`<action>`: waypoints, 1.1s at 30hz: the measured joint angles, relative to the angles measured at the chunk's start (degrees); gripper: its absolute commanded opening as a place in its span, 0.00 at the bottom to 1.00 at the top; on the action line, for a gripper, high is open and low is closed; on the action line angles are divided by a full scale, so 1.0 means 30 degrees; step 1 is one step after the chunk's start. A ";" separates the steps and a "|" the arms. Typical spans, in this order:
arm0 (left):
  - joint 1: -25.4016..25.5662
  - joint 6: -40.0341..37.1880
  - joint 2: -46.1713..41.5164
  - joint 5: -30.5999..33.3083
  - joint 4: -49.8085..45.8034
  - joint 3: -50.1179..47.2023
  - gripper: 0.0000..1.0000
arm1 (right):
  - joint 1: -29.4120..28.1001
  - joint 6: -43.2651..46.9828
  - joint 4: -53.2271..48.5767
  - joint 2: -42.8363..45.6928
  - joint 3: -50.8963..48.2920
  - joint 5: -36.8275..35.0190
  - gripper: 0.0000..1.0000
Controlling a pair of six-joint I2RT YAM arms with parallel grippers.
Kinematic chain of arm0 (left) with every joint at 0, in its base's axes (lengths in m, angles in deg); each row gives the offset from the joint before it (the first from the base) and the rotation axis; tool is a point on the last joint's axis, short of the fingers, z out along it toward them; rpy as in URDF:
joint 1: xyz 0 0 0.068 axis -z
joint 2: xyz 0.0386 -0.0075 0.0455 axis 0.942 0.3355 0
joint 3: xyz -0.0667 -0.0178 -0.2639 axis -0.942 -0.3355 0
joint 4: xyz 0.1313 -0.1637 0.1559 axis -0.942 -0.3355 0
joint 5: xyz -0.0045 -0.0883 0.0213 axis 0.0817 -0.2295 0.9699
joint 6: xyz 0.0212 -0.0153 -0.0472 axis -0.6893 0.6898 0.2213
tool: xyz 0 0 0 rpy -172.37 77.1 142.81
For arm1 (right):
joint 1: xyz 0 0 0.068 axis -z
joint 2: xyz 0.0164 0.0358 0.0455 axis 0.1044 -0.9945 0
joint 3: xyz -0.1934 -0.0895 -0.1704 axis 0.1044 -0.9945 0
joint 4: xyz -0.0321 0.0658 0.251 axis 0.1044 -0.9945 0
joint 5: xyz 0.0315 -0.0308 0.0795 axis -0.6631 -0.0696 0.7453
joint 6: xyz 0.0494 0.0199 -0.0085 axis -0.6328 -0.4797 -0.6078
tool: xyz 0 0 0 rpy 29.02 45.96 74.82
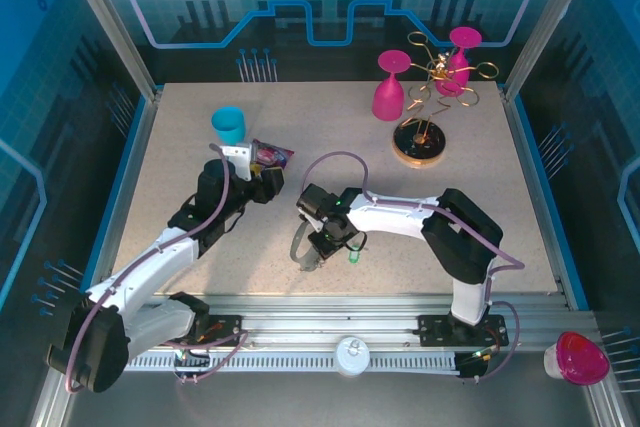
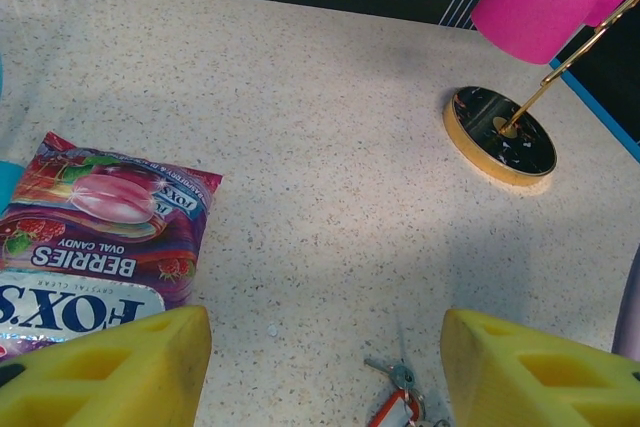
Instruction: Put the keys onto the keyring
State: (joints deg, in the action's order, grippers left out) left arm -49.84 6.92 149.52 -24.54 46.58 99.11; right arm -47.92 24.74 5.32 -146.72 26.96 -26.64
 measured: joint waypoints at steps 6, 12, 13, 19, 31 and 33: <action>0.0000 -0.0568 -0.0321 -0.0022 0.0015 -0.0153 0.66 | 0.0029 0.0189 0.0452 0.0393 -0.0262 -0.0036 0.00; 0.0313 -0.2681 -0.1676 -0.0809 0.0022 -0.0801 0.65 | 0.0568 0.2040 0.2208 0.3453 -0.1851 0.1501 0.00; 0.0430 -0.3140 -0.1887 -0.1035 0.0044 -0.0852 0.65 | 0.0780 0.2543 0.2623 0.4102 -0.2127 0.1960 0.00; 0.0605 -0.6783 -0.2535 -0.4029 -0.0036 -0.0918 0.51 | 0.2521 0.5421 0.4911 0.6965 -0.3475 0.5187 0.00; 0.1632 -1.1890 -0.2761 -0.9981 -0.0736 -0.1916 0.27 | 0.4962 0.9245 0.9646 1.0069 -0.6499 1.1045 0.00; 0.1872 -1.2087 -0.2361 -1.0411 -0.0656 -0.1909 0.22 | 0.4954 0.9850 1.0142 1.0229 -0.6732 1.1548 0.00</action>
State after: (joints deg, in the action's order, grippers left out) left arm -44.22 -29.34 142.44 -55.78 44.61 93.38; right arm -33.06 54.29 35.75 -116.03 6.76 8.00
